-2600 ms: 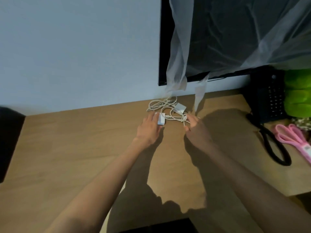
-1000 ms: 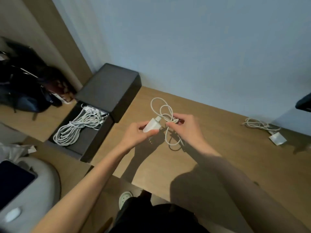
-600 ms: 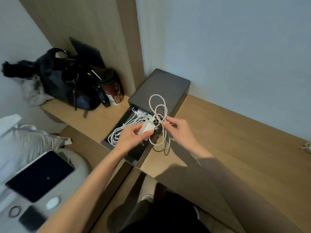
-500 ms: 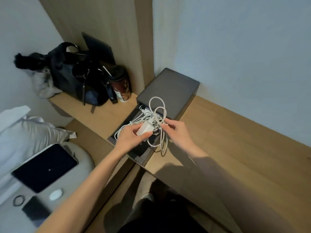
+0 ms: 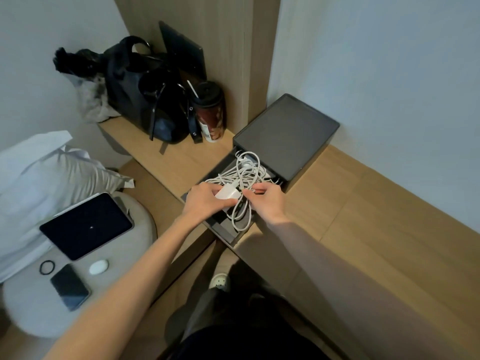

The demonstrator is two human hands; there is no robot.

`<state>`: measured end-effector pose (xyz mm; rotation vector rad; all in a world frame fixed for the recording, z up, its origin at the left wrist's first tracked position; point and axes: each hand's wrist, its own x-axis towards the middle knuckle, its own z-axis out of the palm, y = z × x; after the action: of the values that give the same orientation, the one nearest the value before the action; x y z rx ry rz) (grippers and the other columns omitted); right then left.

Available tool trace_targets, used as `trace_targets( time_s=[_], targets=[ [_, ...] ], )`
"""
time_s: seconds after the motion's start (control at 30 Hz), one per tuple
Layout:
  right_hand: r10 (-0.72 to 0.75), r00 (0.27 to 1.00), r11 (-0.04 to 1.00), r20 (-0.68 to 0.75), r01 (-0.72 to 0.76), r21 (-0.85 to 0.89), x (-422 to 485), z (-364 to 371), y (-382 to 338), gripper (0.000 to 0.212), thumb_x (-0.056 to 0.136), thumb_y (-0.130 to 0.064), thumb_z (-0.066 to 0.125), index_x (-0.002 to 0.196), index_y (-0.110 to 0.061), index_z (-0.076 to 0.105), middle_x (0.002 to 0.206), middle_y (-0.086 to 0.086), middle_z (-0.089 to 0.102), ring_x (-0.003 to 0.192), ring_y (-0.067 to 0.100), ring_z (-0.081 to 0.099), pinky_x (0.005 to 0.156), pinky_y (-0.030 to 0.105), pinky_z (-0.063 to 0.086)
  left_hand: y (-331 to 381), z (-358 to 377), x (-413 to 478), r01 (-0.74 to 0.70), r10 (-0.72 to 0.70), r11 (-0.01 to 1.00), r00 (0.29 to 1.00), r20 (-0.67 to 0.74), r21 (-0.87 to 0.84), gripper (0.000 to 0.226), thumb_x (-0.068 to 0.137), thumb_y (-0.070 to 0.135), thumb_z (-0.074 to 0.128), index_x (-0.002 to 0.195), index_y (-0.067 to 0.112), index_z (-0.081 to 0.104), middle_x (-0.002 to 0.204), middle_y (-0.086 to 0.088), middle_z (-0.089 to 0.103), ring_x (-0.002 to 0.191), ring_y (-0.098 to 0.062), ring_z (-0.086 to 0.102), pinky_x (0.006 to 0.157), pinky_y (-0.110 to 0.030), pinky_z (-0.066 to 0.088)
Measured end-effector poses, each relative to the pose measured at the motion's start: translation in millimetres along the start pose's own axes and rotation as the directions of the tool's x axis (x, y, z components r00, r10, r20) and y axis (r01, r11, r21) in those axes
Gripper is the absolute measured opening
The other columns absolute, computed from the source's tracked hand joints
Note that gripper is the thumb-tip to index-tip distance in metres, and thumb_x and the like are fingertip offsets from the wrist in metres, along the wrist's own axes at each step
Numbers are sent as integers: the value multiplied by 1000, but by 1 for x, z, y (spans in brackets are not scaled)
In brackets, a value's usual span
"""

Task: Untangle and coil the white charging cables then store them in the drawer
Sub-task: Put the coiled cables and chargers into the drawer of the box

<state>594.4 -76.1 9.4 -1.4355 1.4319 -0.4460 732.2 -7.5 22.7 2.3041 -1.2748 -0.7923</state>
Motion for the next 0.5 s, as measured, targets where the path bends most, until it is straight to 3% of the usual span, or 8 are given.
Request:
trace_targets(
  time_s=[0.17, 0.27, 0.33, 0.43, 0.5],
  targets=[
    [110, 993, 993, -47, -108, 45, 10, 12, -5, 35, 79, -21, 76, 110, -5, 68, 102, 8, 68, 95, 22, 66, 89, 39, 54, -5, 1, 15, 0, -2, 999, 999, 40, 48, 29, 70, 47, 71, 70, 19, 64, 58, 8, 54, 58, -12, 45, 50, -25, 30],
    [180, 980, 980, -83, -171, 101, 14, 22, -7, 35, 79, -20, 76, 110, -6, 66, 97, 4, 64, 97, 22, 65, 89, 40, 54, -6, 0, 23, -6, -2, 993, 998, 64, 116, 35, 71, 46, 72, 87, 16, 67, 74, 3, 61, 69, -14, 53, 51, -24, 35],
    [158, 983, 987, -93, -156, 30, 14, 23, -7, 31, 81, -21, 74, 107, -8, 65, 100, 4, 64, 99, 20, 62, 91, 35, 52, -5, -1, 27, -41, 24, 980, 996, 88, 194, 40, 72, 46, 73, 94, 15, 65, 84, 1, 64, 77, -15, 57, 56, -26, 41],
    [120, 989, 985, -91, -130, -112, 11, 18, -7, 20, 82, -22, 73, 95, -13, 61, 94, 1, 60, 93, 16, 57, 77, 23, 42, -9, 2, 27, -132, 104, 962, 987, 126, 237, 42, 73, 54, 69, 82, 14, 62, 78, 1, 62, 74, -17, 59, 57, -32, 45],
    [94, 991, 977, -93, -110, -184, 9, 18, -5, 20, 81, -24, 73, 87, -15, 56, 88, 1, 58, 88, 16, 56, 71, 21, 39, -14, 5, 26, -164, 132, 957, 981, 144, 240, 41, 74, 56, 66, 73, 16, 58, 70, 2, 59, 68, -17, 57, 52, -29, 39]
  ],
)
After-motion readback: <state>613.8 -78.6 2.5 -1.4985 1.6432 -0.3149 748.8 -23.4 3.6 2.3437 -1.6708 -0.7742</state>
